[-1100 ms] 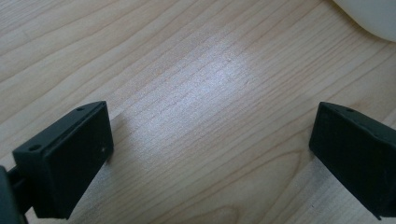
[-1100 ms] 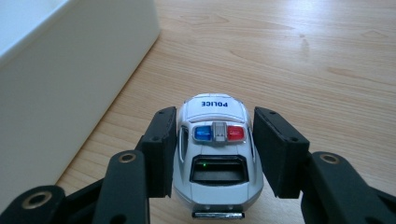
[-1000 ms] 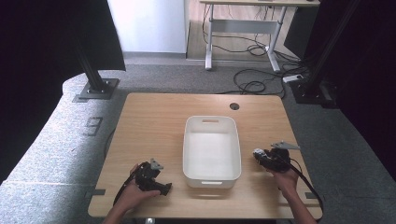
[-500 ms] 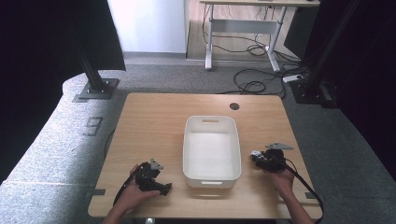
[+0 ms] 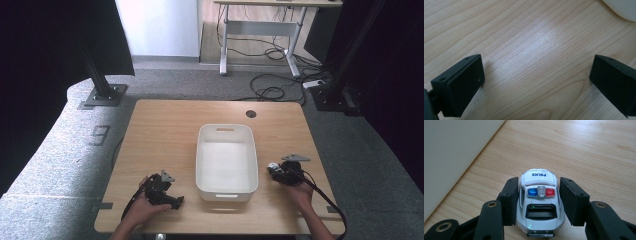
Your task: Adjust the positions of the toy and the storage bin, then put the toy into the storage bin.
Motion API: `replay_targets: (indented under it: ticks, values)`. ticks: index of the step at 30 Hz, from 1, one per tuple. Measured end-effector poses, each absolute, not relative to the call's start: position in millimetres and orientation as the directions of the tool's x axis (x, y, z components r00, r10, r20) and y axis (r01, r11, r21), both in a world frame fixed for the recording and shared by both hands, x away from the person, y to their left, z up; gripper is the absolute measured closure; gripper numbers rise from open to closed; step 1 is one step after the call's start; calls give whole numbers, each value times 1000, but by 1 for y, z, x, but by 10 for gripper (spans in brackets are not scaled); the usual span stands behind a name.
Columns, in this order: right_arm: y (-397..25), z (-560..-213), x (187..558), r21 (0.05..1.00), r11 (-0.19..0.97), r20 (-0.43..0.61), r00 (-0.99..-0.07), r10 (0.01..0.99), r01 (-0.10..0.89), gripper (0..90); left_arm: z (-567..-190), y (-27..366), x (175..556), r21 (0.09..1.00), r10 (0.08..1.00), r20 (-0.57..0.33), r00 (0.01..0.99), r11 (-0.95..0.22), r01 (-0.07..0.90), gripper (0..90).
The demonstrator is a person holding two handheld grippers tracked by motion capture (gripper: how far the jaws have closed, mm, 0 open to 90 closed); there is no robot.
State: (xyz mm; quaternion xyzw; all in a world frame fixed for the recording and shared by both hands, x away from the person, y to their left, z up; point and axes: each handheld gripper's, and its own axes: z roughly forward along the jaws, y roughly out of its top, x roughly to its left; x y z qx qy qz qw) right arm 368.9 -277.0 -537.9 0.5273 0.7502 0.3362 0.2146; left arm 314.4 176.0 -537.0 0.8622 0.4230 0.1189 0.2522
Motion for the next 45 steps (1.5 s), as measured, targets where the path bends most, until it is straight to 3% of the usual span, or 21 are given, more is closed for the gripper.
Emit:
replay_targets:
  ticks: [25,45]
  values:
    - [-290,-514,363,787,135,87,-326,941,601,510,-537,176,314,534,786,-8,619,-520,667,0]
    - [-273,-489,356,821,159,64,-366,929,548,510,-537,176,314,535,785,-8,619,-520,666,0]
